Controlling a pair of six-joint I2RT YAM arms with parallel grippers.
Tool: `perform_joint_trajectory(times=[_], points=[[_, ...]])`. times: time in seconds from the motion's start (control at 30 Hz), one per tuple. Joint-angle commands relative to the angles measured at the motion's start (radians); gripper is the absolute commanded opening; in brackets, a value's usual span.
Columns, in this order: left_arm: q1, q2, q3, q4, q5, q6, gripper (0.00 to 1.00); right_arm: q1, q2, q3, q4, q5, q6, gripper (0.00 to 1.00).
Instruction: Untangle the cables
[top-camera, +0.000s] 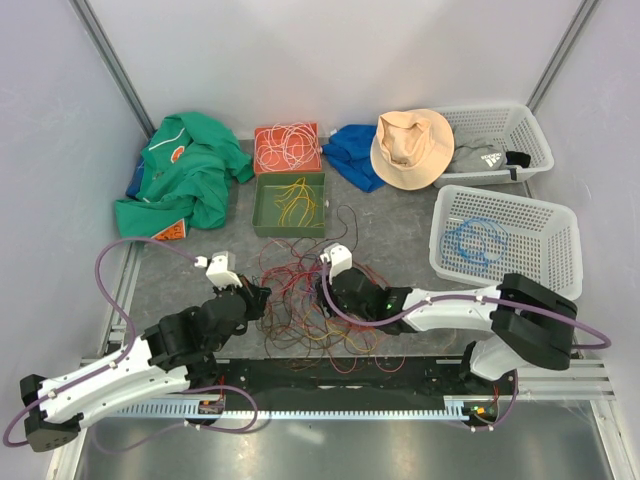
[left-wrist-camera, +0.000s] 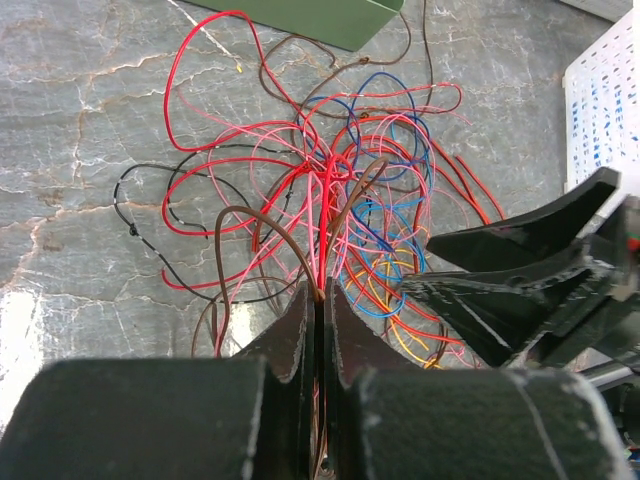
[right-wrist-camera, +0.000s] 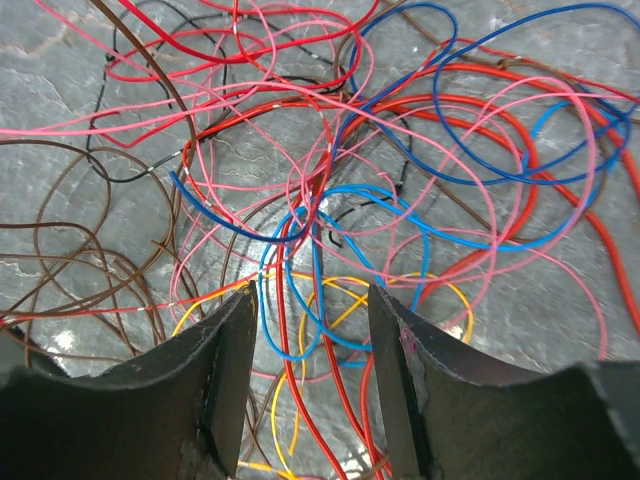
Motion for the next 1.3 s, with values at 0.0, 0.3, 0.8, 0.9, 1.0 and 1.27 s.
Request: perform_joint_trajectory(times=[0.0,0.3,0.8,0.9,1.0,1.27], points=[[0.003,0.003,0.013,-0.003,-0.032,-0.052,0.02,0.004,0.057,0.054,0.043,-0.016,-0.021,0.54],[0.003,0.023,0.013,0.000,-0.021,-0.067,0.02,0.004,0.169,0.076,0.050,-0.041,-0.011,0.41],[0.005,0.192,0.036,0.062,-0.080,-0.046,0.02,0.038,-0.395,0.206,-0.369,0.132,-0.003,0.00],[0.012,0.350,0.065,0.099,-0.070,-0.030,0.02,0.038,-0.469,0.286,-0.469,0.163,-0.034,0.00],[0.041,0.481,0.102,0.168,-0.009,-0.001,0.02,0.040,-0.518,0.349,-0.530,0.177,-0.055,0.00],[0.080,0.606,0.287,0.207,0.106,0.123,0.99,0.038,-0.568,0.484,-0.622,0.217,-0.077,0.00]])
